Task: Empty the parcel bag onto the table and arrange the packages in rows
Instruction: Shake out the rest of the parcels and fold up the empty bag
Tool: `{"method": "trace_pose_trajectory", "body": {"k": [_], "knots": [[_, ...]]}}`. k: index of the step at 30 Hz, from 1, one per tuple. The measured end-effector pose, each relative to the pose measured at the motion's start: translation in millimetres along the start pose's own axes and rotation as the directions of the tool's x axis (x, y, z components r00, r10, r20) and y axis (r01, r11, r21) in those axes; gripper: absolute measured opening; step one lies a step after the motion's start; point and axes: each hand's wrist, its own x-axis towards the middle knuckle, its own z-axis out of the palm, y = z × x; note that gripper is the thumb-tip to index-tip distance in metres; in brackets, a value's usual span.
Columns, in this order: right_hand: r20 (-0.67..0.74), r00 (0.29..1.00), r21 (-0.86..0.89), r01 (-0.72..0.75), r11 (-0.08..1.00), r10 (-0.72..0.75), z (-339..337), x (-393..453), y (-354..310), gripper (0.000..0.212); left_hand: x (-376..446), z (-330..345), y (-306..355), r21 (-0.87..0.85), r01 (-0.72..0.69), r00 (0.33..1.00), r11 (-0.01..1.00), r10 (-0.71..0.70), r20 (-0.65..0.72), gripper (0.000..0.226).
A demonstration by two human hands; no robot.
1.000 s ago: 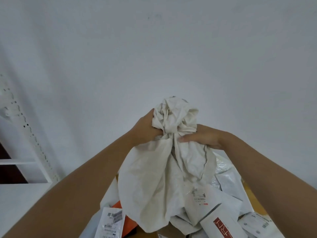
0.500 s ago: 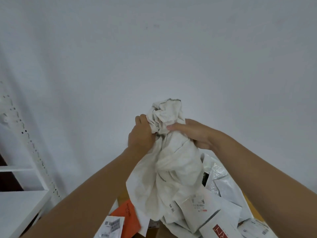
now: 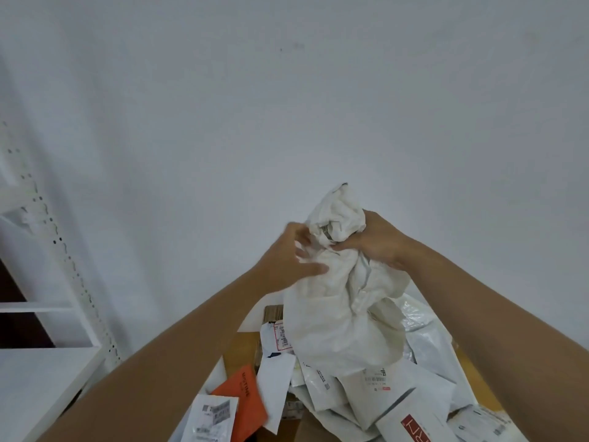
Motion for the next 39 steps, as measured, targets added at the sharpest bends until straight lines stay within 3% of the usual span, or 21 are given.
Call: {"method": "trace_pose_trajectory", "body": {"k": [2, 3, 5, 7, 9, 12, 14, 15, 18, 21, 23, 25, 27, 30, 32, 34, 39], "knots": [[0.053, 0.998, -0.085, 0.032, 0.996, -0.028, 5.5, -4.6, -7.4, 0.042, 10.0, -0.7, -5.1, 0.097, 0.003, 0.996, 0.995, 0.006, -0.093, 0.097], [0.082, 0.996, -0.119, 0.055, 0.991, -0.046, 9.7, -7.0, -11.7, 0.042, 16.0, 0.8, -9.2, 0.08, 0.011, 0.998, 0.997, -0.006, -0.064, 0.088], [0.103, 0.991, -0.129, 0.094, 0.987, -0.081, 19.1, -7.1, -14.6, 0.04, 18.3, 6.8, -2.5, 0.016, -0.022, 1.0, 1.0, 0.021, 0.023, 0.038], [0.099, 0.993, -0.06, 0.07, 0.996, -0.063, 24.3, -7.9, -11.0, 0.053, 14.8, 8.2, 3.8, -0.051, -0.055, 0.997, 0.997, 0.058, 0.054, 0.018], [0.07, 0.997, -0.035, -0.036, 0.999, 0.038, 19.9, -11.3, -8.8, 0.075, 9.2, 2.3, 0.1, -0.131, -0.092, 0.995, 0.987, 0.097, 0.034, 0.027], [0.051, 0.982, -0.308, -0.159, 0.938, 0.183, 10.2, -21.7, -4.2, 0.108, 4.2, -13.2, -12.3, -0.227, -0.034, 0.996, 0.973, 0.014, -0.085, 0.043], [0.056, 0.951, -0.385, -0.261, 0.885, 0.305, 12.1, -24.5, 4.7, 0.118, 4.7, -20.8, -17.2, -0.257, -0.036, 0.994, 0.966, 0.009, -0.109, 0.044], [0.056, 0.939, -0.358, -0.299, 0.885, 0.34, 16.1, -25.1, 7.9, 0.113, 5.3, -22.7, -17.3, -0.264, -0.047, 0.995, 0.963, 0.023, -0.095, 0.044], [-0.019, 0.93, -0.237, -0.362, 0.902, 0.368, 21.7, -17.5, 21.5, 0.073, 9.1, -24.9, -15.8, -0.218, -0.068, 0.997, 0.973, 0.059, -0.046, 0.042], [-0.213, 0.944, -0.343, -0.315, 0.885, 0.254, 7.8, -11.0, 17.0, 0.039, 14.8, -29.9, -27.3, -0.089, -0.016, 0.996, 0.996, 0.008, -0.087, 0.055], [-0.244, 0.955, -0.439, -0.262, 0.859, 0.167, 1.8, -9.1, 11.3, 0.021, 17.3, -29.8, -32.4, -0.043, 0.047, 0.986, 0.998, -0.054, -0.158, 0.06], [-0.227, 0.97, -0.485, -0.194, 0.853, 0.092, 5.2, -9.5, 2.1, 0.017, 16.7, -26.0, -30.9, 0.009, 0.105, 0.962, 0.994, -0.099, -0.254, 0.059], [-0.183, 0.981, -0.422, -0.137, 0.896, 0.063, 15.1, -10.9, -8.5, 0.022, 15.7, -20.5, -29.3, 0.067, 0.151, 0.935, 0.986, -0.12, -0.335, 0.062], [-0.131, 0.989, -0.192, -0.091, 0.977, 0.067, 36.0, -11.3, -20.2, 0.026, 12.8, -6.7, -20.9, 0.185, 0.241, 0.903, 0.953, -0.15, -0.402, 0.057], [-0.12, 0.99, -0.025, -0.08, 0.996, 0.077, 50.9, -9.4, -26.9, 0.021, 11.0, 5.8, -13.6, 0.372, 0.256, 0.905, 0.892, -0.086, -0.417, 0.05], [-0.104, 0.988, 0.082, -0.106, 0.991, 0.114, 58.7, -6.8, -34.1, 0.033, 10.9, 15.5, -10.9, 0.473, 0.163, 0.929, 0.866, 0.028, -0.37, 0.05], [-0.039, 0.969, 0.096, -0.241, 0.966, 0.246, 53.2, 4.1, -30.6, 0.099, 10.7, 13.3, -25.9, 0.295, -0.129, 0.986, 0.947, 0.155, -0.066, 0.06]]}}
